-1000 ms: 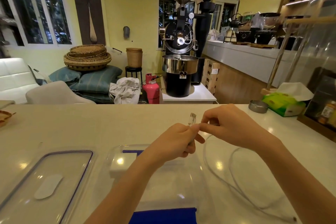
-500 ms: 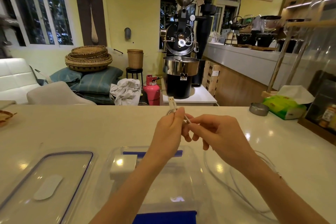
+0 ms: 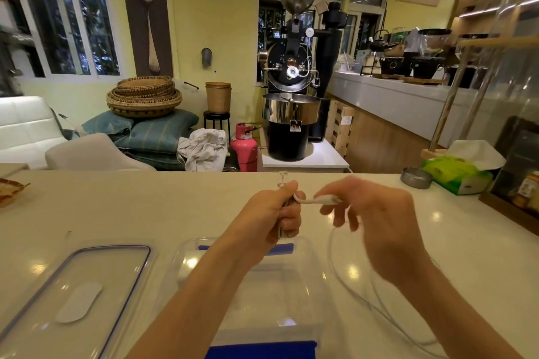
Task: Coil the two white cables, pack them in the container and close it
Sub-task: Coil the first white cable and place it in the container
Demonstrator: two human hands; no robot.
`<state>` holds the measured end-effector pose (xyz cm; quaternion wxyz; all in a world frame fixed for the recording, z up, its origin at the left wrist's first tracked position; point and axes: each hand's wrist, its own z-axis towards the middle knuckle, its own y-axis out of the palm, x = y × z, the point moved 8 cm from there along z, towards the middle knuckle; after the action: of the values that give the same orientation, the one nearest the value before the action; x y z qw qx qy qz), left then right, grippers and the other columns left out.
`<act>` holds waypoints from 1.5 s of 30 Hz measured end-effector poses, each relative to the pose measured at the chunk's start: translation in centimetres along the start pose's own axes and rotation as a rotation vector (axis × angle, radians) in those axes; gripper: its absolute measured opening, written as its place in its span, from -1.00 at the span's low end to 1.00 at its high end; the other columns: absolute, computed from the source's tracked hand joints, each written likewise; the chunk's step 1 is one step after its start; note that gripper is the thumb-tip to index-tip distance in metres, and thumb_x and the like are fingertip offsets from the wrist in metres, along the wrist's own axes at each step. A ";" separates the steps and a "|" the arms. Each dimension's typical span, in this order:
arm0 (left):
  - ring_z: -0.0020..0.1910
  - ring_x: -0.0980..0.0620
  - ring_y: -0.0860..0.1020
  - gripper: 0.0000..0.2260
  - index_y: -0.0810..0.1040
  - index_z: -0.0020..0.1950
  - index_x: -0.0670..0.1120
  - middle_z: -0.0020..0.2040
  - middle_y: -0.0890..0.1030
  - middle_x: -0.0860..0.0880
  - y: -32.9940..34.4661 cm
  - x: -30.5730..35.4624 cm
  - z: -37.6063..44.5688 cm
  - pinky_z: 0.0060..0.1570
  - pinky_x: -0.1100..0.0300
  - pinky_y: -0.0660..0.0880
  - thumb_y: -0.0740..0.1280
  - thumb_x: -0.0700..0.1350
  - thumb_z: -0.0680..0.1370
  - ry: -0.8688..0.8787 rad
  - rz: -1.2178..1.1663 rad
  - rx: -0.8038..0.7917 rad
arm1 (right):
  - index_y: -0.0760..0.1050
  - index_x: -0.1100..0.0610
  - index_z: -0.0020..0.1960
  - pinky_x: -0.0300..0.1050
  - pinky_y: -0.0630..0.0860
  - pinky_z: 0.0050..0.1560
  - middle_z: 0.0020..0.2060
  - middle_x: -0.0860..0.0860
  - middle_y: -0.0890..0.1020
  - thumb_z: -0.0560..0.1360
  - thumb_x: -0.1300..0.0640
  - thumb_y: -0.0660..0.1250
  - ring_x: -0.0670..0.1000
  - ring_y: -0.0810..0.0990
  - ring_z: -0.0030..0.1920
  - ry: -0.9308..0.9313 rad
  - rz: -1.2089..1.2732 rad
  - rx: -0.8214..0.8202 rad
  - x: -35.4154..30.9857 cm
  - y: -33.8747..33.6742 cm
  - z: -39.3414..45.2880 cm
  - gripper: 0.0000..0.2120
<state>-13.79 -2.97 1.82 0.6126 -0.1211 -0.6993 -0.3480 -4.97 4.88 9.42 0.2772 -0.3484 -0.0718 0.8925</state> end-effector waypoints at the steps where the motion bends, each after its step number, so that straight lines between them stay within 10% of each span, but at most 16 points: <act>1: -0.67 0.19 0.23 -0.70 0.36 -0.34 -0.08 -0.66 0.23 0.10 0.7 -0.2 -0.2 -0.57 0.34 0.19 0.09 -0.05 0.58 -0.042 -0.086 -0.110 | 0.57 0.04 -0.24 -0.33 0.39 -0.49 -0.42 0.00 0.63 0.52 -0.06 0.01 -0.07 0.53 -0.42 0.144 0.210 0.023 1.5 -0.5 0.5 -0.59; 5: -0.64 0.19 0.21 -0.74 0.44 -0.33 -0.04 -0.65 0.28 0.10 3.4 0.0 -1.6 -0.51 0.34 0.19 0.13 0.00 0.51 -0.112 -0.285 -0.450 | 0.52 -0.01 0.07 -0.28 0.42 -0.48 -0.13 0.02 0.62 0.56 0.11 0.12 -0.12 0.50 -0.34 0.340 0.157 -0.272 4.8 1.0 1.0 -0.79; 9: -0.62 0.21 0.28 -0.69 0.45 -0.33 -0.05 -0.61 0.17 0.09 3.8 -0.2 -1.7 -0.47 0.35 0.29 0.08 0.00 0.54 -0.136 -0.305 -0.507 | 0.59 0.08 0.05 -0.28 0.41 -0.53 -0.32 0.08 0.57 0.55 0.16 0.16 -0.07 0.50 -0.42 0.367 0.169 -0.523 5.6 3.3 -0.2 -0.77; 15: -0.62 0.15 0.33 -0.65 0.45 -0.30 -0.16 -0.67 0.28 0.08 2.1 0.2 -1.1 -0.44 0.29 0.34 0.06 0.00 0.55 -0.096 -0.127 -0.317 | 0.59 0.18 -0.09 -0.23 0.49 -0.55 -0.40 0.11 0.52 0.54 0.22 0.16 -0.06 0.50 -0.51 0.376 0.205 -0.402 5.9 3.5 -0.1 -0.78; 21: -0.45 0.05 0.47 -0.62 0.54 -0.23 -0.14 -0.59 0.41 0.04 -1.7 1.3 -0.5 -0.21 0.14 0.47 0.04 -0.02 0.61 0.131 0.394 0.198 | 0.58 0.13 -0.15 -0.17 0.54 -0.54 -0.51 -0.12 0.56 0.53 0.20 0.19 -0.06 0.52 -0.52 0.337 0.028 -0.226 6.9 3.0 -0.3 -0.79; 29: -0.27 0.05 0.64 -0.76 0.57 0.04 -0.15 -0.21 0.64 -0.07 -1.7 1.6 -0.6 -0.20 0.22 0.60 0.11 -0.15 0.60 0.166 0.241 0.238 | 0.56 0.14 -0.18 -0.26 0.50 -0.56 -0.43 0.04 0.58 0.54 0.18 0.19 -0.07 0.54 -0.53 0.484 0.083 -0.058 8.7 2.1 -0.4 -0.80; 45: -0.28 0.12 0.65 -0.85 0.60 -0.08 -0.10 -0.26 0.66 -0.04 -3.8 3.2 -1.6 -0.30 0.30 0.59 0.24 -0.16 0.53 0.301 0.194 0.330 | 0.57 0.23 -0.25 -0.25 0.46 -0.61 -0.50 0.08 0.57 0.53 0.19 0.22 -0.07 0.52 -0.58 0.689 0.302 0.059 10.5 1.1 -1.0 -0.75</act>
<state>-15.52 -7.57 3.51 0.7519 -0.0327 -0.6326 -0.1828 -11.12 9.59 2.23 0.1602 -0.6266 0.1035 0.7556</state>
